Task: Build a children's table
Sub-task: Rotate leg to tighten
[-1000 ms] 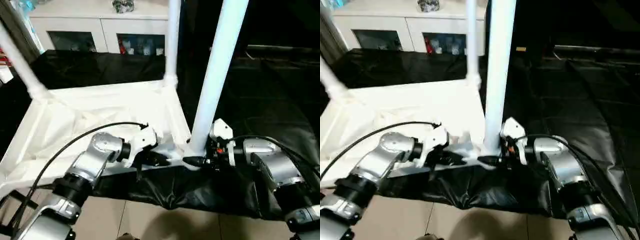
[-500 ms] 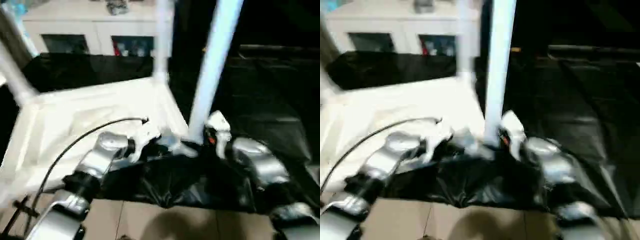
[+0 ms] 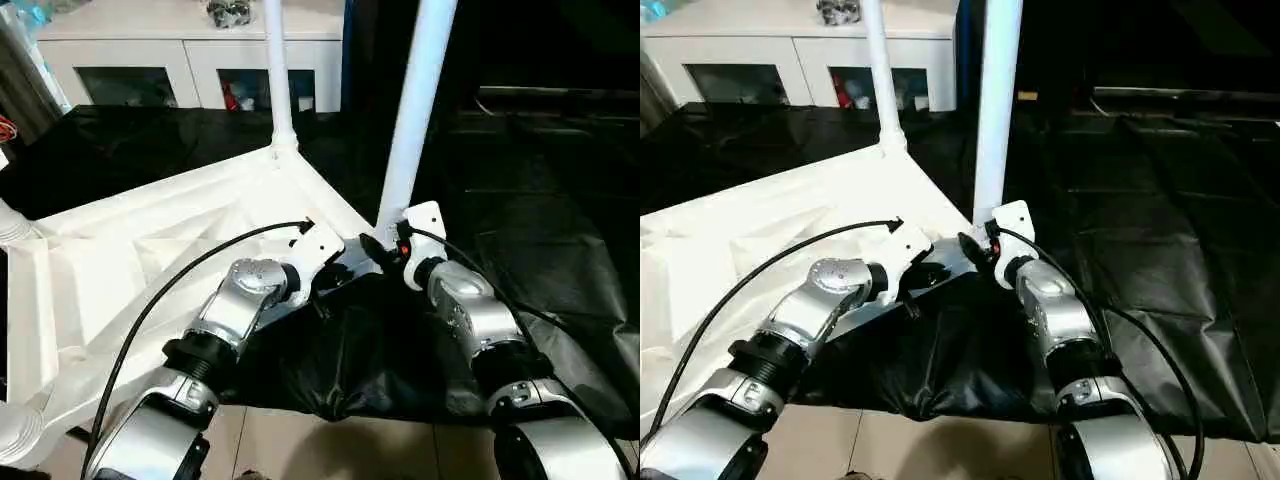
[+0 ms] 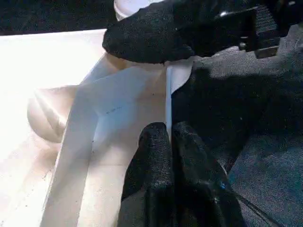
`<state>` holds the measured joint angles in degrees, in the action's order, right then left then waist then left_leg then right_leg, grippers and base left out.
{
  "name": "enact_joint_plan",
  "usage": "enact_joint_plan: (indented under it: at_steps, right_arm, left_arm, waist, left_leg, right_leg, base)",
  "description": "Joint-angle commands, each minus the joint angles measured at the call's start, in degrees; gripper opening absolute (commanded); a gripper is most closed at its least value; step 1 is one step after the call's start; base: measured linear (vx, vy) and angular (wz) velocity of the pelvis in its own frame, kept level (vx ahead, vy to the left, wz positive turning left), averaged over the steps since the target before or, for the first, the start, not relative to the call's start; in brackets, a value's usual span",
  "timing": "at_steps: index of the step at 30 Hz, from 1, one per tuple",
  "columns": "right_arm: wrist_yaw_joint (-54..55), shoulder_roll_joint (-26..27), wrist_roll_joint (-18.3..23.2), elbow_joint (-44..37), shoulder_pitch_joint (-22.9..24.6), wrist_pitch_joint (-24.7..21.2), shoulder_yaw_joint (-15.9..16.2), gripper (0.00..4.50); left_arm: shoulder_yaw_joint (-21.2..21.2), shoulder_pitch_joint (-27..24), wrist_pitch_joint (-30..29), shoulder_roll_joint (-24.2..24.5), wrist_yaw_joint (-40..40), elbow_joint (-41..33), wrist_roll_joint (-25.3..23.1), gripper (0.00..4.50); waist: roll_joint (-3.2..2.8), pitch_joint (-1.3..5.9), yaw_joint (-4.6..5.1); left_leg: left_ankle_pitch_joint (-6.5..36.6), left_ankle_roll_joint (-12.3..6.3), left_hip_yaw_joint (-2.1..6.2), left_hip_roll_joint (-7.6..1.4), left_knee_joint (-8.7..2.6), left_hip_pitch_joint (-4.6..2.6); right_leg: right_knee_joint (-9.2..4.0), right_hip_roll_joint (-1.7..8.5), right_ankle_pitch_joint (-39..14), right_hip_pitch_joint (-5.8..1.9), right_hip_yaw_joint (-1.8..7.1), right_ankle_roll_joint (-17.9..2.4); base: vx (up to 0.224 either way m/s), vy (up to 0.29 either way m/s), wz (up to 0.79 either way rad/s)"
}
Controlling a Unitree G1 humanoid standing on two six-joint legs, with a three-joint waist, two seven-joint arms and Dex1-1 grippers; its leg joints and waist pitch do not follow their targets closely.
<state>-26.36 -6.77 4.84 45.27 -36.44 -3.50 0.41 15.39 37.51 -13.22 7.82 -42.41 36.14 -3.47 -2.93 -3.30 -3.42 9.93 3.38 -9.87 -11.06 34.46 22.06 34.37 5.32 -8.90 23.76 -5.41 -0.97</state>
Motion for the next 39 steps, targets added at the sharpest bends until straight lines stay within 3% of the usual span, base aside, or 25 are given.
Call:
enact_joint_plan:
  at_steps: [1, 10, 15, 22, 26, 33, 39]
  right_arm:
    - [-5.3, 1.2, 0.6, -0.3, 0.7, -0.1, 3.4, 3.79]
    - [-22.3, -6.8, 0.9, -4.6, 3.4, 2.7, 6.0, 3.79]
    - [-37.7, -12.4, 4.5, -12.6, 7.1, -2.1, 8.9, 3.79]
    - [-46.5, -15.7, 6.8, -18.2, 8.7, -4.9, 11.0, 3.64]
    - [-48.3, -16.7, 6.6, -20.1, 9.5, -6.2, 12.0, 3.36]
    - [-48.8, -17.1, 5.5, -21.0, 10.9, -6.1, 13.5, 2.83]
    - [-43.2, -14.6, 5.1, -19.5, 11.3, -6.1, 11.9, 2.78]
  left_arm:
    - [0.6, 0.0, 4.5, -1.4, -2.9, -4.0, 2.5, 0.00]
    - [2.8, -3.2, 6.4, 4.5, -15.1, -8.2, 4.3, 0.00]
    - [2.6, -4.1, 6.8, 7.7, -20.8, -9.8, 5.3, 0.00]
    - [3.2, -4.7, 6.0, 10.4, -27.3, -11.3, 7.1, 0.00]
    - [3.5, -4.9, 5.8, 11.1, -29.1, -11.6, 7.3, 0.00]
    - [3.3, -4.9, 5.9, 11.1, -29.1, -11.5, 7.1, 0.00]
    - [2.0, -4.0, 5.9, 9.3, -24.2, -9.6, 6.1, 0.00]
  waist:
    - [0.73, 4.70, -0.17]
    - [0.70, 4.56, -0.34]
    - [0.74, 4.58, -1.13]
    - [0.83, 4.53, -1.95]
    - [0.92, 4.59, -2.02]
    - [0.95, 4.53, -2.31]
    - [0.94, 4.48, -2.25]
  left_leg:
    - [10.2, -5.22, 0.24, -1.54, -3.51, -0.54]
    - [12.0, -5.09, 0.26, -1.75, -3.63, -0.62]
    - [11.1, -6.36, 0.18, -2.02, -3.51, -0.65]
    - [12.1, -4.80, 0.24, -2.08, -3.67, -0.81]
    - [11.1, -5.05, 0.25, -2.08, -3.66, -0.65]
    - [11.3, -4.41, 0.22, -2.04, -3.67, -0.77]
    - [11.3, -4.09, 0.28, -2.04, -3.72, -0.74]
  right_leg:
    - [-3.80, 3.08, -11.2, -3.91, 2.40, -13.3]
    - [-3.86, 2.99, -13.2, -3.84, 2.40, -13.1]
    - [-3.62, 2.87, -11.7, -3.78, 2.47, -13.5]
    - [-3.84, 3.05, -15.2, -3.51, 2.55, -12.5]
    - [-3.65, 3.00, -13.8, -3.51, 2.57, -12.7]
    - [-3.91, 3.13, -15.9, -3.40, 2.61, -11.9]
    - [-3.97, 3.09, -16.0, -3.30, 2.61, -11.7]
  base:
    - [0.000, 0.000, 0.00]
    - [0.000, 0.000, 0.00]
    - [0.000, 0.000, 0.00]
    - [0.000, 0.000, 0.00]
    - [0.000, 0.000, 0.00]
    - [0.000, 0.000, 0.00]
    - [0.000, 0.000, 0.00]
